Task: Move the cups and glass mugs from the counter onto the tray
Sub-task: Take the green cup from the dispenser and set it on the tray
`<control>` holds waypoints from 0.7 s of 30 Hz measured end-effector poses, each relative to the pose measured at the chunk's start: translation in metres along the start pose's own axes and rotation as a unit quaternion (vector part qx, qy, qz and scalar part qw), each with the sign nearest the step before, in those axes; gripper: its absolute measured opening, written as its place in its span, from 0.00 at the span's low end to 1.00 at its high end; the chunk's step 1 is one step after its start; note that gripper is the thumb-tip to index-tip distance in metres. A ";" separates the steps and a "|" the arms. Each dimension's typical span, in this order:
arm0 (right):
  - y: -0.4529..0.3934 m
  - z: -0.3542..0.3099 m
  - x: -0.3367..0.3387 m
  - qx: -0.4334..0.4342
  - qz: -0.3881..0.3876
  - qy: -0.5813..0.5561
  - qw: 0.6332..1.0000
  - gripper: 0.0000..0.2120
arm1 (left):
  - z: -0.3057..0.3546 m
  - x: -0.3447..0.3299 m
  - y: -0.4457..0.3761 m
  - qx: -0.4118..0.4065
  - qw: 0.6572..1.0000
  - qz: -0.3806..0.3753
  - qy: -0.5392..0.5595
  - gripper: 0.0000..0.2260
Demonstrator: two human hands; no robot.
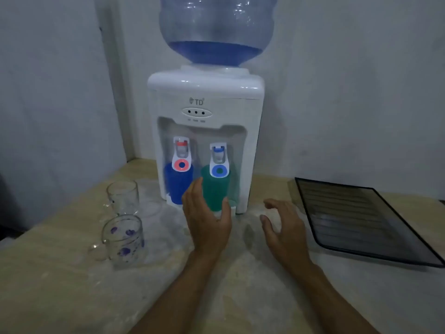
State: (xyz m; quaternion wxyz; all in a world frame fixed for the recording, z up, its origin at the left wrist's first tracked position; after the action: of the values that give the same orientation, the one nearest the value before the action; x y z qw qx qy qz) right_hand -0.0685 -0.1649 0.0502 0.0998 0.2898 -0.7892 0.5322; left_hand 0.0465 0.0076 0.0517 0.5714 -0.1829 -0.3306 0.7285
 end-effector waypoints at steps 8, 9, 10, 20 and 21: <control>0.001 0.004 0.003 -0.016 0.010 0.002 1.000 0.16 | -0.010 -0.033 -0.011 0.063 0.997 -0.034 0.024 0.43; 0.002 0.004 0.002 -0.014 0.008 0.001 1.000 0.16 | -0.014 -0.036 -0.011 0.083 0.995 -0.040 0.032 0.43; 0.002 0.004 0.001 -0.010 0.006 0.001 1.000 0.16 | -0.019 -0.039 -0.011 0.111 0.991 -0.052 0.048 0.44; 0.003 0.005 0.001 -0.022 -0.002 -0.001 1.000 0.18 | -0.016 -0.031 0.012 0.196 0.974 -0.053 0.098 0.36; 0.003 0.006 0.001 -0.025 -0.005 -0.005 1.000 0.17 | -0.013 -0.031 0.017 0.213 0.970 -0.054 0.103 0.35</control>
State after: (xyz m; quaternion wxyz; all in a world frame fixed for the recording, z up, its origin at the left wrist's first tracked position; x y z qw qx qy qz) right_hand -0.0698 -0.1697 0.0455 0.1062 0.2935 -0.8015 0.5101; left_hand 0.0517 -0.0204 0.0271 0.6664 -0.1130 -0.1170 0.7277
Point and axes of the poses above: each hand's wrist, its own y-axis away from the middle knuckle, its own x-axis out of the back of the hand, z = x × y, the point moved 7 cm from there along -y, towards the middle knuckle, and after that the axes turned 4 degrees about x, right-handed, at the moved point
